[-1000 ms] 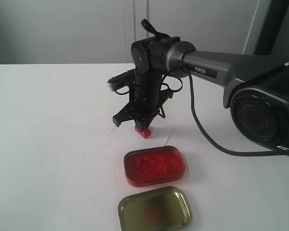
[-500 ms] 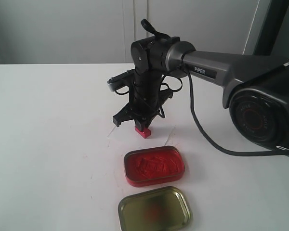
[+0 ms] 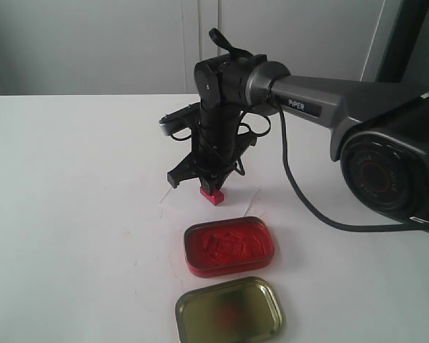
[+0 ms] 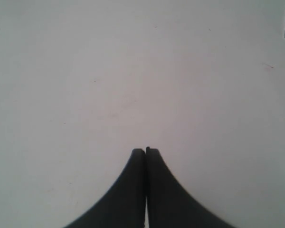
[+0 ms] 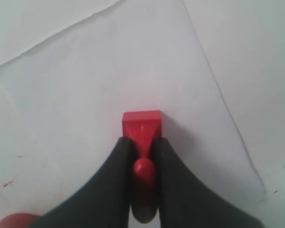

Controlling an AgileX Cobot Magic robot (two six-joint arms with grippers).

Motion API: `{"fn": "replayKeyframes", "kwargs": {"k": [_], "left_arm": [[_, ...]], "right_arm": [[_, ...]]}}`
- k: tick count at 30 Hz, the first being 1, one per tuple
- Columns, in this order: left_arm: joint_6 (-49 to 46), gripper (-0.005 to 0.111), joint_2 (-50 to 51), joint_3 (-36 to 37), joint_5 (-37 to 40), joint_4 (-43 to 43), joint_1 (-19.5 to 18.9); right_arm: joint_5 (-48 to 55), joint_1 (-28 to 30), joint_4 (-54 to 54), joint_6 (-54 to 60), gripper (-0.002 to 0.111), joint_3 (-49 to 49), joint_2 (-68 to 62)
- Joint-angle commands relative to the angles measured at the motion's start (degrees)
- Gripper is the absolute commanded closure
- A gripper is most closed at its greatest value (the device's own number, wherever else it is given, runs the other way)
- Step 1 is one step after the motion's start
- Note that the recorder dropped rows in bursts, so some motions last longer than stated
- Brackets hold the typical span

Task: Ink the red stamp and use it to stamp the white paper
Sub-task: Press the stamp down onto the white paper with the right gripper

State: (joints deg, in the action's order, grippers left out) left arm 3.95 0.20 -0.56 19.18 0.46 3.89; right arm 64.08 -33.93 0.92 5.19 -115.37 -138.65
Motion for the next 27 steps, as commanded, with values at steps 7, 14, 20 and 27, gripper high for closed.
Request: {"fn": "replayKeyframes", "kwargs": {"k": [7,14,20,27], "left_arm": [[0.1,0.107,-0.2,0.6,0.9,0.0,0.0],[0.1,0.107,-0.2,0.6,0.9,0.0,0.0],[0.1,0.107,-0.2,0.6,0.9,0.0,0.0],[0.1,0.107,-0.2,0.6,0.9,0.0,0.0]], "right_arm": [[3.1,-0.3,1.9,-0.3,0.108,2.8,-6.0],[1.1,-0.3,1.9,-0.4,0.108,2.8,-5.9],[0.4,-0.3,1.9,-0.4,0.108,2.8,-4.2],[-1.2,-0.3,1.8,-0.5,0.108,2.8,-1.9]]}}
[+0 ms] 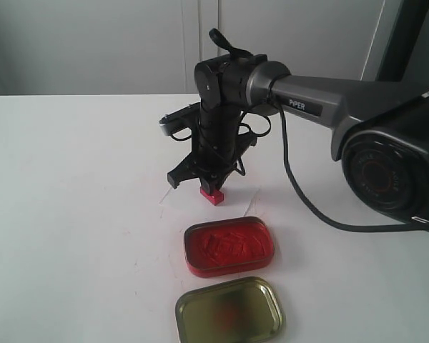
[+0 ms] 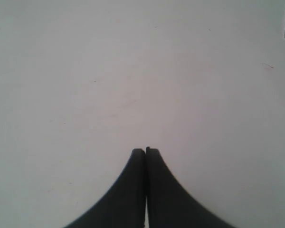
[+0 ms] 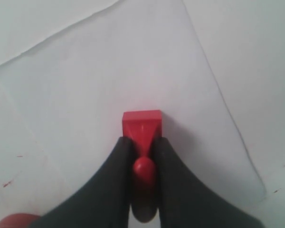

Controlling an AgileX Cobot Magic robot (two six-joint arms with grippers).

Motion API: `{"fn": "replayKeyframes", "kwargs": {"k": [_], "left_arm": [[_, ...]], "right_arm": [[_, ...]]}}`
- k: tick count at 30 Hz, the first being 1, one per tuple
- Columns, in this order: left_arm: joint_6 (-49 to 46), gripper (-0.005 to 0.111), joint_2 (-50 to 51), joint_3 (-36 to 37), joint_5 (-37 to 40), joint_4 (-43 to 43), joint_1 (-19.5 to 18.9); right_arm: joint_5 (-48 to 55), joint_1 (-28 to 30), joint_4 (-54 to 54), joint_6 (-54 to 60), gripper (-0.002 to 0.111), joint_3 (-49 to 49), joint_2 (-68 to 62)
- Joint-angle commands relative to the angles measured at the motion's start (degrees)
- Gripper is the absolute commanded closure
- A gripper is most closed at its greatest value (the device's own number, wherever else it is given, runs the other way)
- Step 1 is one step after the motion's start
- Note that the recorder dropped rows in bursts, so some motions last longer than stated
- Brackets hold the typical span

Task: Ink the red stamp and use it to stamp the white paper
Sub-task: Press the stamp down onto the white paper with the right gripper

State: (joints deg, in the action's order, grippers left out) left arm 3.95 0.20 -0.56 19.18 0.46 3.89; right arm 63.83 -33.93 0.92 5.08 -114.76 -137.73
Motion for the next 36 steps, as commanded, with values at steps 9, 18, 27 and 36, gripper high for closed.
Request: {"fn": "replayKeyframes", "kwargs": {"k": [9,18,27,36], "left_arm": [[0.1,0.107,-0.2,0.6,0.9,0.0,0.0],[0.1,0.107,-0.2,0.6,0.9,0.0,0.0],[0.1,0.107,-0.2,0.6,0.9,0.0,0.0],[0.1,0.107,-0.2,0.6,0.9,0.0,0.0]], "right_arm": [[-1.3,-0.3,1.6,-0.4,0.108,2.2,0.0],[0.5,-0.3,1.6,-0.4,0.108,2.2,1.2],[0.7,-0.3,0.7,-0.6,0.108,2.2,3.9],[1.1,-0.3,-0.9,-0.8,0.108,2.2,6.5]]}}
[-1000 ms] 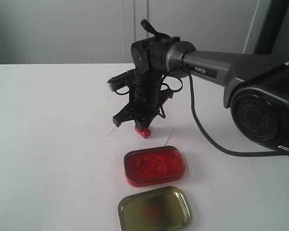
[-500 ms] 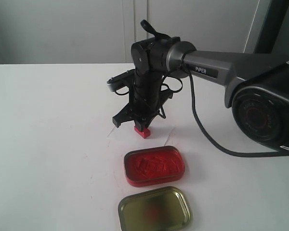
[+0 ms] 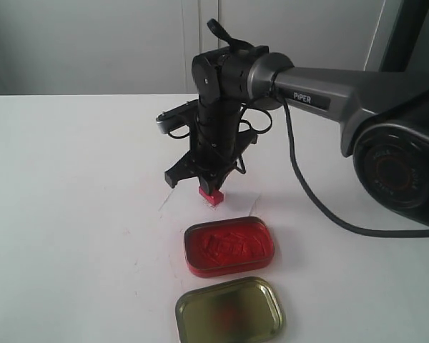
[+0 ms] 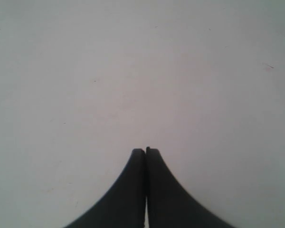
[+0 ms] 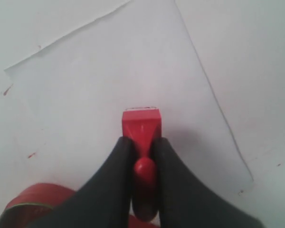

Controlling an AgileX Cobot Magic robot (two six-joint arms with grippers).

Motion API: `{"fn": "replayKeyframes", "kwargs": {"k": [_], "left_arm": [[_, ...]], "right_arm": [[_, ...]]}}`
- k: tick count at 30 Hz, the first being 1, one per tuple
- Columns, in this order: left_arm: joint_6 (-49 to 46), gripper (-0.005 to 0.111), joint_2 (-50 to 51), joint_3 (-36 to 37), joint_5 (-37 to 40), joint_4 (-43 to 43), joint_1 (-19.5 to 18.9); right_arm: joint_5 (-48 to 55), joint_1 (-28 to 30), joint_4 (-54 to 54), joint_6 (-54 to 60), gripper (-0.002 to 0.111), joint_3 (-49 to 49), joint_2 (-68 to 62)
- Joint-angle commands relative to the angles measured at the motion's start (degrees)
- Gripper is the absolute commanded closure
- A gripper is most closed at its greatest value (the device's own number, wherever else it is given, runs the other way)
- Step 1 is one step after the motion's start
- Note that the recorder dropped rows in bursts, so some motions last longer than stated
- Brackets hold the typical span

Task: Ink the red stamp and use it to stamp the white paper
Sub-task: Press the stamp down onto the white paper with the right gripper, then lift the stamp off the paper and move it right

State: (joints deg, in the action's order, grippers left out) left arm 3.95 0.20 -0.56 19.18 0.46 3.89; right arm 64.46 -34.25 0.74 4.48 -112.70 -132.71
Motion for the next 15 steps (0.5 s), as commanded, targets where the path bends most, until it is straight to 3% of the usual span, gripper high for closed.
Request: {"fn": "replayKeyframes", "kwargs": {"k": [1,15], "left_arm": [[0.1,0.107,-0.2,0.6,0.9,0.0,0.0],[0.1,0.107,-0.2,0.6,0.9,0.0,0.0]], "right_arm": [[0.5,0.0,-0.7,-0.2,0.108,0.1,1.7],[4.7,0.1,-0.7,-0.3,0.108,0.1,5.0]]}}
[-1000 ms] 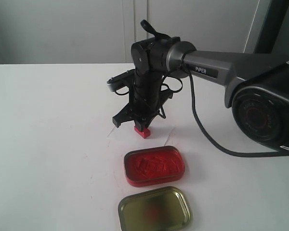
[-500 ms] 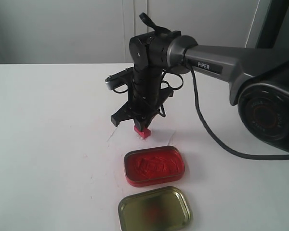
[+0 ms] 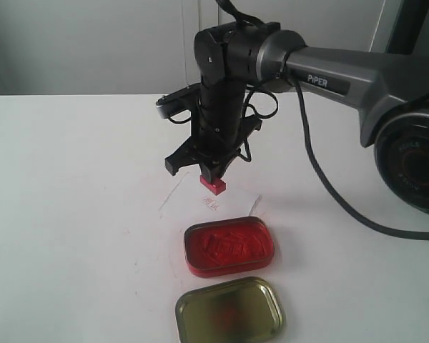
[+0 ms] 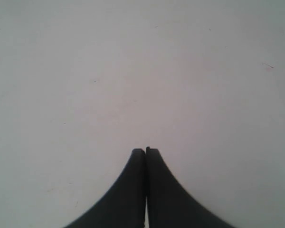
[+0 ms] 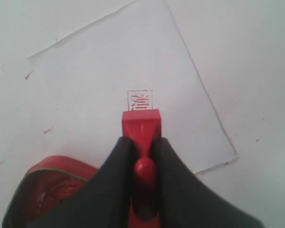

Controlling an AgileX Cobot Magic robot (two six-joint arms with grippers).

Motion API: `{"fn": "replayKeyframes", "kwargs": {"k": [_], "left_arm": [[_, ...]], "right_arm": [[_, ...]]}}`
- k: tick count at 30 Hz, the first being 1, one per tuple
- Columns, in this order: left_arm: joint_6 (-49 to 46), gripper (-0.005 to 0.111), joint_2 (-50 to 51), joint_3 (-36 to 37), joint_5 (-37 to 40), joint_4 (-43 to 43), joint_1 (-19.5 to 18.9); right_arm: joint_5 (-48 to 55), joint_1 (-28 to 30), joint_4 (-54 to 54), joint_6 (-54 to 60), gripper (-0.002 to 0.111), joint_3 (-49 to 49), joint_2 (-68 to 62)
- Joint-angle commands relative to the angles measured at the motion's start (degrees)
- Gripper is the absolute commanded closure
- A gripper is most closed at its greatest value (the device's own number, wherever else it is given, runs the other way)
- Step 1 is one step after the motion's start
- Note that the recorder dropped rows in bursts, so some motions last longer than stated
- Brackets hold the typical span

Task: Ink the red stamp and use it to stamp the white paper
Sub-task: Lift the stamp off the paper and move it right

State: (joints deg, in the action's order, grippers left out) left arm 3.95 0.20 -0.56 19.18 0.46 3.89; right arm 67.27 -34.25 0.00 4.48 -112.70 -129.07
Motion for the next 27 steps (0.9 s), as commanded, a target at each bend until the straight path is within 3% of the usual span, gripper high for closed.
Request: {"fn": "replayKeyframes", "kwargs": {"k": [1,22,27], "left_arm": [[0.1,0.107,-0.2,0.6,0.9,0.0,0.0],[0.1,0.107,-0.2,0.6,0.9,0.0,0.0],[0.1,0.107,-0.2,0.6,0.9,0.0,0.0]], "right_arm": [[2.5,0.5,1.1,-0.3,0.108,0.1,1.6],[2.7,11.0,20.0,6.8,0.108,0.3,7.6],[2.7,14.2,25.1,10.2,0.108,4.6,9.8]]}}
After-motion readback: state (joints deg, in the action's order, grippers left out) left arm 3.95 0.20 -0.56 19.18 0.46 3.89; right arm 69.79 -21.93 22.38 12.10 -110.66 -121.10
